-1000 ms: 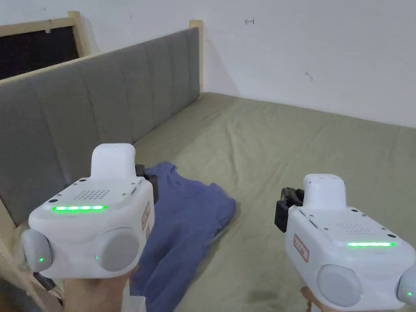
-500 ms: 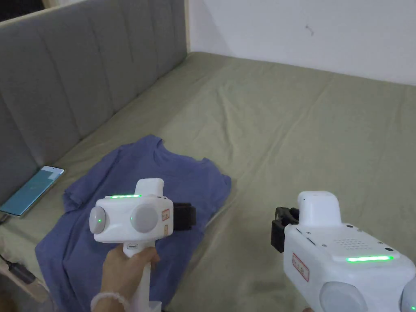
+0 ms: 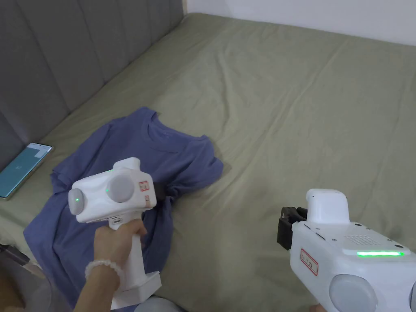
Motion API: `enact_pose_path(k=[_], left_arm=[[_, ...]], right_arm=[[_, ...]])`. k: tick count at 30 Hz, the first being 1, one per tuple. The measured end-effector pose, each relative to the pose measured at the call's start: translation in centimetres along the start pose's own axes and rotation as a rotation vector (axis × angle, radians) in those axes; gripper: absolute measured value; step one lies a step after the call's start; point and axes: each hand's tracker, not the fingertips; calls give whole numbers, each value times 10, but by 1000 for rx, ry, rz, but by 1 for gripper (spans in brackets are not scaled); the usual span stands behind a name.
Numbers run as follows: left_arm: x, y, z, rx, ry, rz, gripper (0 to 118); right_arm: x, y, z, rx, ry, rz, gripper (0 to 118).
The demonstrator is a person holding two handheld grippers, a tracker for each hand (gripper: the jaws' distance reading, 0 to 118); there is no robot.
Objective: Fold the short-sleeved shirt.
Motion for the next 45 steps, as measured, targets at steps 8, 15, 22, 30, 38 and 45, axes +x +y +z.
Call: enact_pose_path(k=[8, 15, 22, 30, 38, 45], left_arm=[[25, 6, 31, -6, 28, -62, 11], [86, 23, 105, 114, 34, -237, 11], [193, 36, 183, 257, -153, -405, 11], [351, -21, 223, 239, -484, -709, 11], [430, -121, 184, 109, -621, -878, 11], [422, -245, 57, -235, -474, -1025, 11]], right_arm=[[17, 2, 28, 32, -15, -40, 0], [47, 10, 63, 106, -50, -114, 0], [84, 13, 109, 190, -127, -174, 0], [151, -4, 179, 272, -300, -275, 0], [221, -39, 238, 300, -466, -398, 0], [244, -64, 243, 255, -512, -454, 0]])
